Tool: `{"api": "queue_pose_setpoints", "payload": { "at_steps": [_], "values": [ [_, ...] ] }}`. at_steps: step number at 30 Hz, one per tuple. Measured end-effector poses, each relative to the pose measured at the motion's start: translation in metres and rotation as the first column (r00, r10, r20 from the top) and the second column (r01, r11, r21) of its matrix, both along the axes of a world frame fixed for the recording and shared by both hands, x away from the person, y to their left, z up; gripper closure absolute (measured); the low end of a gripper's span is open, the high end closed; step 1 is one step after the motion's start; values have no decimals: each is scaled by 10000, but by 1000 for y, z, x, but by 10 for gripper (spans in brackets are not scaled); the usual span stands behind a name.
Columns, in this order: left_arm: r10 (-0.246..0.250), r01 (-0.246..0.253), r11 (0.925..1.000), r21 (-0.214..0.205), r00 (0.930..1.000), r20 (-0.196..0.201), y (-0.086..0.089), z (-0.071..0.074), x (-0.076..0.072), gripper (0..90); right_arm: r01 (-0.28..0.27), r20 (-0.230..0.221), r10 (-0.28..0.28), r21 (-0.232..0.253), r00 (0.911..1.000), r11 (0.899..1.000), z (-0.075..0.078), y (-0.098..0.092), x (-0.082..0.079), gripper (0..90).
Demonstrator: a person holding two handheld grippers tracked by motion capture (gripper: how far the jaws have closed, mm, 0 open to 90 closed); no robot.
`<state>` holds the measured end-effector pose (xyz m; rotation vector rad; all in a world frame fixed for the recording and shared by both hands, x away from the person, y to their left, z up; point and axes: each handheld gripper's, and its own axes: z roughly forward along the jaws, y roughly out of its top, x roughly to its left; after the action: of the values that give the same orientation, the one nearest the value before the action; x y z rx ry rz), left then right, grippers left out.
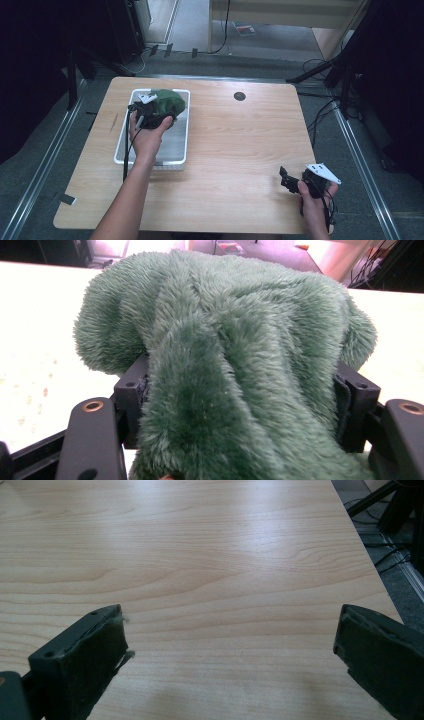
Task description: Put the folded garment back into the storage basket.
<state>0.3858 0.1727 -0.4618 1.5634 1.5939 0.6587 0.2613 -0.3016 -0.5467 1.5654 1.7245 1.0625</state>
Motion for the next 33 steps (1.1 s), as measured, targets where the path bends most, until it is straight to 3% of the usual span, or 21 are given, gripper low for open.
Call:
{"api": "queue_pose_setpoints", "payload": {
  "at_steps": [5,10,12,13,16,21,26,27,29,30,32,33],
  "values": [
    [123,-124,9999,-33,9995,-294,6,-10,8,290,-6,-14,6,22,10000,10000,0,0,0,8],
    [249,-212,9988,449,9962,-833,8,-19,13,264,-17,2,17,20,10000,10000,0,0,0,8],
    [258,-193,9987,476,9899,-1392,8,-22,15,232,5,-20,-5,25,10000,10000,0,0,0,8],
    [258,-193,9987,476,9899,-1392,8,-22,15,218,5,-20,-5,25,10000,10000,0,0,0,8],
    [447,-279,9960,851,9784,-2019,10,-28,18,191,-10,3,10,7,10000,10000,0,0,0,8],
    [483,-278,9954,914,9718,-2306,13,-28,19,166,-7,-15,7,23,10000,10000,0,0,0,8],
    [401,-245,9974,677,9701,-2394,15,-24,17,111,1,-17,-1,14,10000,10000,0,0,0,8],
    [303,-165,9980,611,9722,-2322,15,-23,16,33,-3,-13,3,9,10000,10000,0,0,0,8],
    [-9,94,9991,404,9786,-2057,15,-20,12,1,-11,1,11,-7,10000,10000,0,0,0,8],
    [-28,81,9996,283,9829,-1841,14,-15,9,0,0,-18,0,2,10000,10000,0,0,0,8],
    [-35,80,9997,252,9850,-1722,15,-13,7,0,10,-22,-10,6,10000,10000,0,0,0,8],
    [-202,223,9997,135,9898,-1410,15,-7,3,0,8,-17,-8,2,10000,10000,0,0,0,8]
  ]
}}
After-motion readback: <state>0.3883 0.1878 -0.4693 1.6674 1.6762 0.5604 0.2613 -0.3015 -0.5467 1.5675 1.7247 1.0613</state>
